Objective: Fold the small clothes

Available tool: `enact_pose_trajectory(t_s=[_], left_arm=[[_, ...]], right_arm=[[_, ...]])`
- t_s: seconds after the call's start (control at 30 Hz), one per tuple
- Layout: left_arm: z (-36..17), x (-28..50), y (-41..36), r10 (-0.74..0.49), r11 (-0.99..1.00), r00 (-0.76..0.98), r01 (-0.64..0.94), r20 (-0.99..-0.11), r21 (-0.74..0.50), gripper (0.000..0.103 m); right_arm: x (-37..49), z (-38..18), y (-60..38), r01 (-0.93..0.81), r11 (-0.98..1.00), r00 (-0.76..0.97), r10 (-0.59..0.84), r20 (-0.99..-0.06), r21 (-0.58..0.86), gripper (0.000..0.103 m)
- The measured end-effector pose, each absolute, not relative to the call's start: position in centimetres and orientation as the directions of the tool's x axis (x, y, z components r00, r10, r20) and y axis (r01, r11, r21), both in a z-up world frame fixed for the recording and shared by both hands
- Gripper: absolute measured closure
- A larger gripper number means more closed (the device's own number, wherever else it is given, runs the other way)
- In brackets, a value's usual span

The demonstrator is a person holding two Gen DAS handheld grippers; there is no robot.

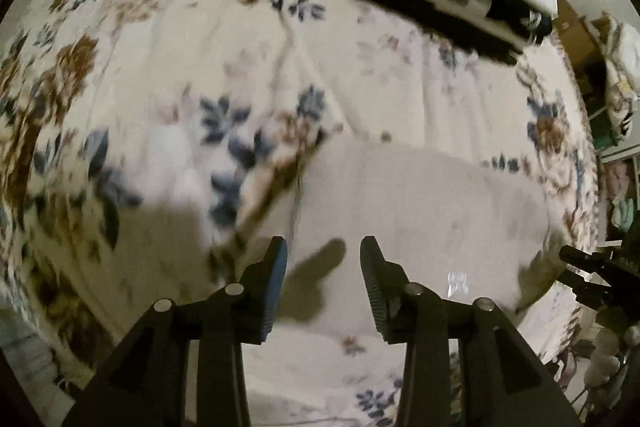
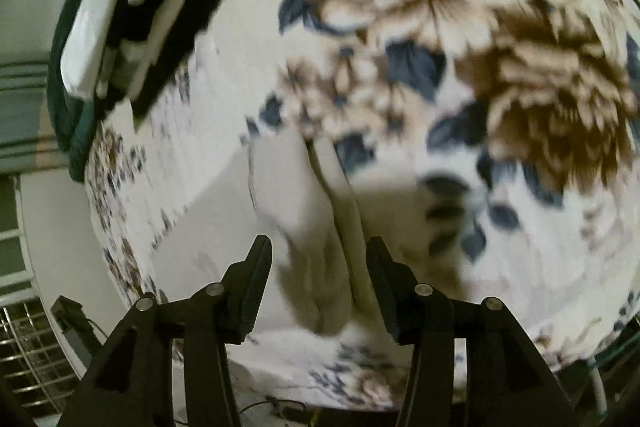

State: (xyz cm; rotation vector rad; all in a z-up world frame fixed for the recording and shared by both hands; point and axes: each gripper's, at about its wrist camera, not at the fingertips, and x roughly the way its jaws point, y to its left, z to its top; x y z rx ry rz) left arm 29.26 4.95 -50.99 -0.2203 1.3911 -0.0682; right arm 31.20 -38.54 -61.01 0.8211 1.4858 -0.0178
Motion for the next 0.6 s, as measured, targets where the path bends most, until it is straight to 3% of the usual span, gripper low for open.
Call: enact_pose_trajectory(t_s=[0.53,0.6], left_arm=[[-53.1,27.0,2.3,-0.141,0.982,0.121,-0.108,-0.983,-0.154,0.068],[-53.3,26.9,2.3,-0.146,0.981,0.112,-0.116,-0.983,-0.159,0.068]], right_arm=[[28.6,-63.1,-36.3,0.479,0.746,0.08,0.488,-0.869,0.462,0.052],[28.6,-63.1,-36.3,0.478,0.744,0.081,0.492,-0.867,0.467,0.059]])
